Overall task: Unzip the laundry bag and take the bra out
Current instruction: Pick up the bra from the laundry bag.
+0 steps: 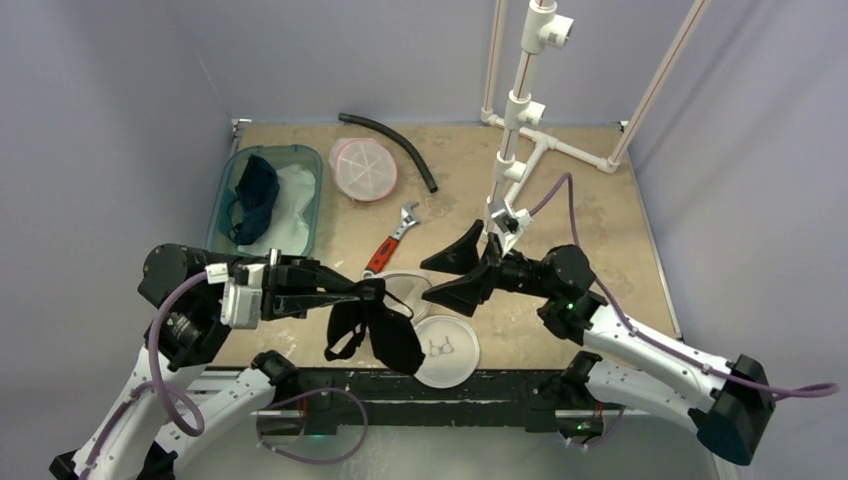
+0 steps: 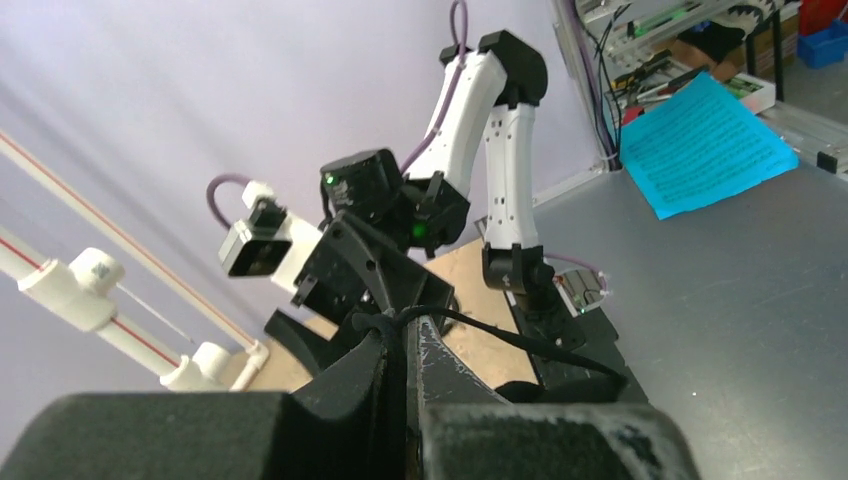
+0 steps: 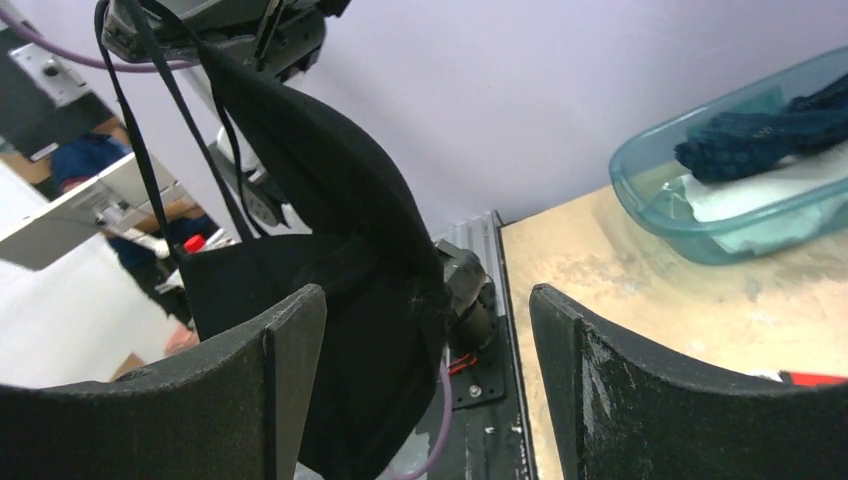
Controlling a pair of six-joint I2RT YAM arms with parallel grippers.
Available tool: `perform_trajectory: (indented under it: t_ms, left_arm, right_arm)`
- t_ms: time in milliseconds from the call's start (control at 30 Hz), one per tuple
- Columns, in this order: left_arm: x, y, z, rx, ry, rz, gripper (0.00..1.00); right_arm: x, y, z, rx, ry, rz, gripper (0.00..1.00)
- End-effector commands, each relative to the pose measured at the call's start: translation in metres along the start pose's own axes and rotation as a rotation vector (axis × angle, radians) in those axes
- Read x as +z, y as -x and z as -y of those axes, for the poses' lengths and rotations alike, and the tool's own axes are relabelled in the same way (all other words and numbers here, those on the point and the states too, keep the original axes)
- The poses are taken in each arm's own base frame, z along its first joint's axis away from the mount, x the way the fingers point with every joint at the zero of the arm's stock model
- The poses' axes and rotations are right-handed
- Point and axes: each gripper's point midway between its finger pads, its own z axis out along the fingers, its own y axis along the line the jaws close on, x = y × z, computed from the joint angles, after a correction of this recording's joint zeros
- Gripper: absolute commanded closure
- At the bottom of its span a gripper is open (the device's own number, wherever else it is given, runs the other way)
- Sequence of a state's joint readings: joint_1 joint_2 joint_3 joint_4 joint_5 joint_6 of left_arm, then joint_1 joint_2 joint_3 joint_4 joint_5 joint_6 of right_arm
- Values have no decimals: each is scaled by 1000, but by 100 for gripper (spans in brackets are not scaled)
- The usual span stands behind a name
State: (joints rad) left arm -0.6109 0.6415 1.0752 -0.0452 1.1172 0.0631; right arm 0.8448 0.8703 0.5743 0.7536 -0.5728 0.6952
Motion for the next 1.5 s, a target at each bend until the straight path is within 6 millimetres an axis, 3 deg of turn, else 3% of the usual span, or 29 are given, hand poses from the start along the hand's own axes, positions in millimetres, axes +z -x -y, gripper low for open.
perform_trajectory:
  t_ms: [0, 400, 667, 1000, 1067, 1200, 1367, 1433, 1467]
  left_arm:
    - [3, 24, 8, 28, -68, 76, 100]
    - [-2, 36, 16, 80, -68, 87, 100]
    - [2, 30, 5, 60, -44, 68, 100]
    - [4, 39, 5, 46, -54, 119, 100]
    - [4, 39, 5, 42, -50, 120, 100]
    - [5, 34, 2, 25, -38, 113, 100]
    - [4, 26, -3, 20, -5, 85, 100]
    - [4, 23, -5, 21, 6, 76, 100]
    - [4, 23, -5, 24, 10, 76, 100]
  right_arm:
    - [16, 35, -33, -91, 164, 48, 23]
    - [40, 28, -48, -85, 423, 37, 29]
    - [66, 31, -53, -214, 313, 38, 28]
    - [85, 36, -37, -292, 207, 36, 30]
    - [88, 34, -38, -298, 229, 20, 35]
    - [88, 29, -50, -296, 307, -3, 60]
    - [79, 21, -67, -289, 411, -43, 81]
    - [76, 20, -74, -294, 445, -59, 85]
    - [74, 18, -77, -297, 465, -73, 82]
